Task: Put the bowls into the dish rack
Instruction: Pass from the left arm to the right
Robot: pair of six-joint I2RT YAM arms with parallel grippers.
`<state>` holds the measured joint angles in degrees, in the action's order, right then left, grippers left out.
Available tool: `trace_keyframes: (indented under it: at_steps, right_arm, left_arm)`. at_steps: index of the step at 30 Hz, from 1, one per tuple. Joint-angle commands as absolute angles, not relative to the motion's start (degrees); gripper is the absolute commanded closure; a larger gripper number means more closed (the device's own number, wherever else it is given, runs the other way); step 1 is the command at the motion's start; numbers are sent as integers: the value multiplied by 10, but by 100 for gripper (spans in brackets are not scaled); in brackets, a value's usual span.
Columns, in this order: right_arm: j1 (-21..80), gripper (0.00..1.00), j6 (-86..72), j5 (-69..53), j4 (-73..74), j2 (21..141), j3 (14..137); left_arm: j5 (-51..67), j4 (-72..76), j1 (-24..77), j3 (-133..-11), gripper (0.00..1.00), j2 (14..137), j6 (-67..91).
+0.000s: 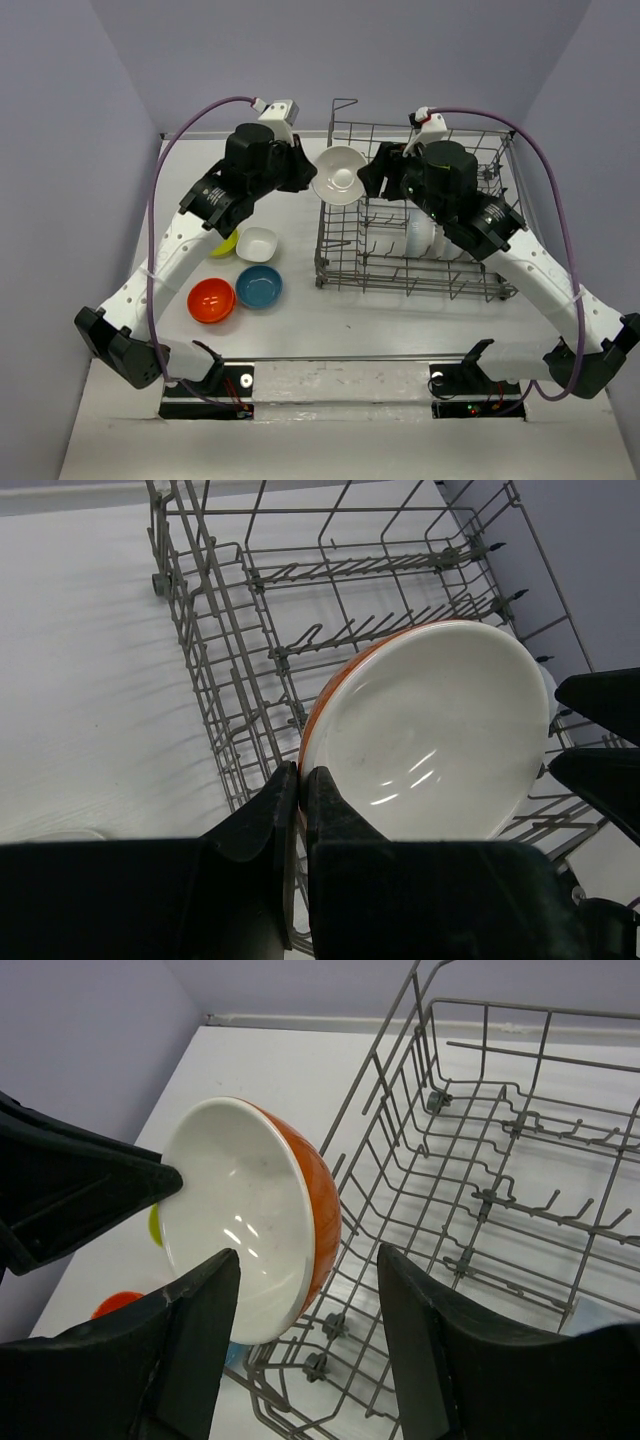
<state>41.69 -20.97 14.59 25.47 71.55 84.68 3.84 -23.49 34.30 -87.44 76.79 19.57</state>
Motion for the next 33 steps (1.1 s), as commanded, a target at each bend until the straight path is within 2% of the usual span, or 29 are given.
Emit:
trace_keyframes:
  at_steps: [1,26,29,30,33]
  right_arm:
    - [421,38,-214,147,248,720,871]
    - [421,64,-207,210,273,744,869]
    - [421,71,-204,213,273,745,873]
    - [421,77,-205,213,274,745,873]
    - [421,87,-204,215,275,747,875]
  left_arm:
    - [33,-201,356,-909,100,770,191]
    - [18,-214,380,-933,100,783,180]
    - [18,-214,381,-933,100,784,180]
    - [18,-214,381,-933,100,784,180]
    - [19,-214,381,-935,100,785,178]
